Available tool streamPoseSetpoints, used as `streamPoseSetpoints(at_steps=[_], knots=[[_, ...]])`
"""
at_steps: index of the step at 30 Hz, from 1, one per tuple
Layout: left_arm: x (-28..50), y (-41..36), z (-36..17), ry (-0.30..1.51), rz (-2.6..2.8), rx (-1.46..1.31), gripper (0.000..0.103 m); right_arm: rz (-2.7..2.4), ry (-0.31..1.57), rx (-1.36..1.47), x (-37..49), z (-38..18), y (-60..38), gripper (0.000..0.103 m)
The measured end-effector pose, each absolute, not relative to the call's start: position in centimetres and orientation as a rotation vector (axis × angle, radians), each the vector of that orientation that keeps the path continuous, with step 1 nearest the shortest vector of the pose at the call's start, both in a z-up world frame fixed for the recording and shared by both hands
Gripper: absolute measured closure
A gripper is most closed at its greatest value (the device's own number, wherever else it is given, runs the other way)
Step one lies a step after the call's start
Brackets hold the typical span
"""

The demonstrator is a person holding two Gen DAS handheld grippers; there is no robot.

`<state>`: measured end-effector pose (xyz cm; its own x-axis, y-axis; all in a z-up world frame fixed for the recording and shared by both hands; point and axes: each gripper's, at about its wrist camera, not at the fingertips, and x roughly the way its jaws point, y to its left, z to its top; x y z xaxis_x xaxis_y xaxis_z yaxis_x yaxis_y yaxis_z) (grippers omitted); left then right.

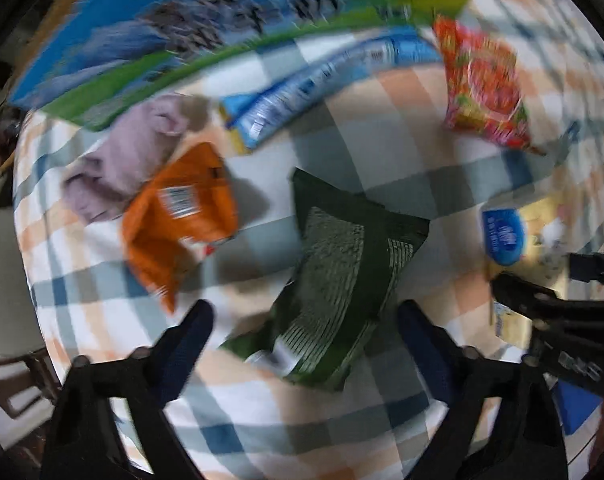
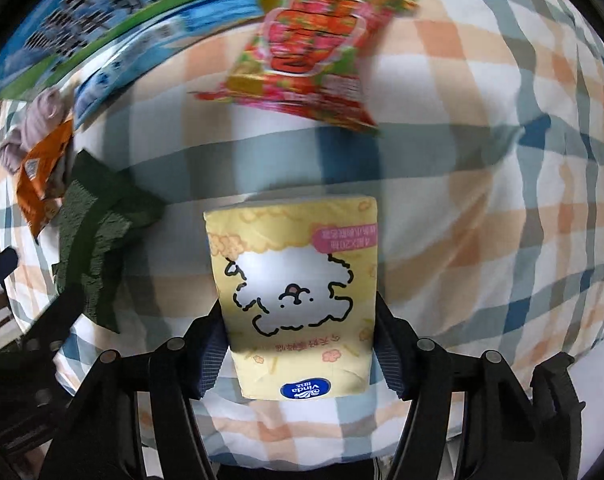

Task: Organize soft objects
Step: 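Grasp the green snack bag with the left tool while the right tool grasps the yellow tissue pack, then carry both items into the box and open both tools to release them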

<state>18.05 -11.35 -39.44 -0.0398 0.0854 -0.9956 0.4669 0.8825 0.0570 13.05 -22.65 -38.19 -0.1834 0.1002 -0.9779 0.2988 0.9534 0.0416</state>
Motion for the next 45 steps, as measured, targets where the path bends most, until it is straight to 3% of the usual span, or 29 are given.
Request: streamPoseSetpoints(at_steps=[1,4,9,14,17,25,35,42,45], knots=[[18.2,-11.6,-40.0,1.609,-0.321,0.441,0.048,-0.173,1.761,0.312,13.2,-38.7,-22.8,0.036],[18.8,-10.7,-41.2,1.689,-0.27,0.333,0.059,-0.163,1.769,0.347,13.5,-39.6,-23.1,0.036],[18.7,-7.8,-41.5,1.794,-0.167,0.092,0.059,-0.149,1.779,0.41,14.0,-40.8,-23.8,0.037],[19.0,-7.5,-42.5,1.795,-0.131,0.074,0.057,-0.133,1.805,0.387,13.8,-42.5,-24.6,0.036],[18.8,-8.0,-42.1,1.767,-0.125,0.071,0.062,-0.134,1.825,0.347,14.5,-44.3,-23.9,0.037],[17.4,-7.2,-33.6,1.646,-0.101,0.01,0.066,-0.08,1.763,0.319,15.1,-43.0,-22.8,0.038],[19.7,-7.3,-20.8,1.432,-0.173,-0.121,0.066,0.067,1.561,0.28,17.5,-32.4,-23.7,0.038],[29.3,-8.7,-18.5,1.396,-0.25,-0.156,0.066,0.086,1.434,0.291,22.4,-21.9,-24.1,0.038],[35.1,-8.9,-19.8,1.434,-0.264,-0.166,0.066,0.04,1.406,0.286,27.0,-21.7,-24.5,0.038]])
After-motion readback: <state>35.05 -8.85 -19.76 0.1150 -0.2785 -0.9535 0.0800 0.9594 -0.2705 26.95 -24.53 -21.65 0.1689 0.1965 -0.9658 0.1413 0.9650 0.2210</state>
